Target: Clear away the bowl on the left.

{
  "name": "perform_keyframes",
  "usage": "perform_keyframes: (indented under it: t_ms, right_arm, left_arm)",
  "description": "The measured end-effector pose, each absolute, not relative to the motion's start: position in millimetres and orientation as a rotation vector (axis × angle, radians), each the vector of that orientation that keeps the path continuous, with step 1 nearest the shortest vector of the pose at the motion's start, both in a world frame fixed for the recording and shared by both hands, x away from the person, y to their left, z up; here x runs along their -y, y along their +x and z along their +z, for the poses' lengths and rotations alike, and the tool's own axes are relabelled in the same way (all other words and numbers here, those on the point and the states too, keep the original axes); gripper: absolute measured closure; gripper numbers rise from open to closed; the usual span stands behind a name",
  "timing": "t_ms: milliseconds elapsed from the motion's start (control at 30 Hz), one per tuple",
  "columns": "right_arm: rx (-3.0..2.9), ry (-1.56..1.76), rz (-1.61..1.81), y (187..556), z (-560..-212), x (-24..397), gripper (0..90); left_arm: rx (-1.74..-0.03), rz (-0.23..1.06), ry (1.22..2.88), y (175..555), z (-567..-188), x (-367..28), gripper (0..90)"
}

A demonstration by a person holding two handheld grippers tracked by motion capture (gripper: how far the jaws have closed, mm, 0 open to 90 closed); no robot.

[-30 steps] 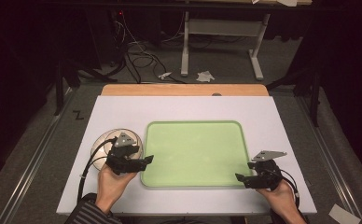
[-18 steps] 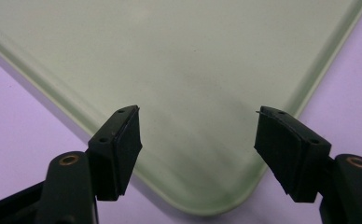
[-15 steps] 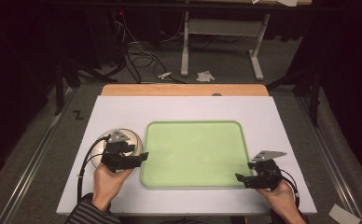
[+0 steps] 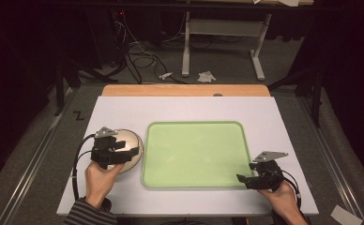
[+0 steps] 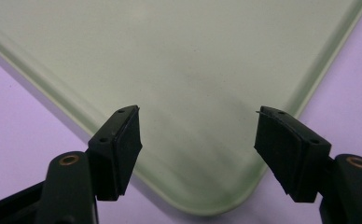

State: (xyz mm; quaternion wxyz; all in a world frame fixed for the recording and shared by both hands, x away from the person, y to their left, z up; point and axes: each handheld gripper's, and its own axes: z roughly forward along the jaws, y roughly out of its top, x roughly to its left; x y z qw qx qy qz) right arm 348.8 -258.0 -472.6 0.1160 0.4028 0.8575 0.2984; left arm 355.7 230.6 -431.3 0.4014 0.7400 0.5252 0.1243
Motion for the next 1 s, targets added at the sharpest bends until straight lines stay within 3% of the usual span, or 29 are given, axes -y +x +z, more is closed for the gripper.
perform_keyframes:
  t_ms: [633,1000]
  right_arm:
    - [-2.511,1.183,0.872,350,-473,258,32.5]
    - [-2.514,1.192,0.880,350,-473,258,32.4]
  left_arm:
    - [-1.481,0.456,1.819,365,-436,-269,34.0]
    - [-1.572,0.460,1.790,373,-444,-286,33.8]
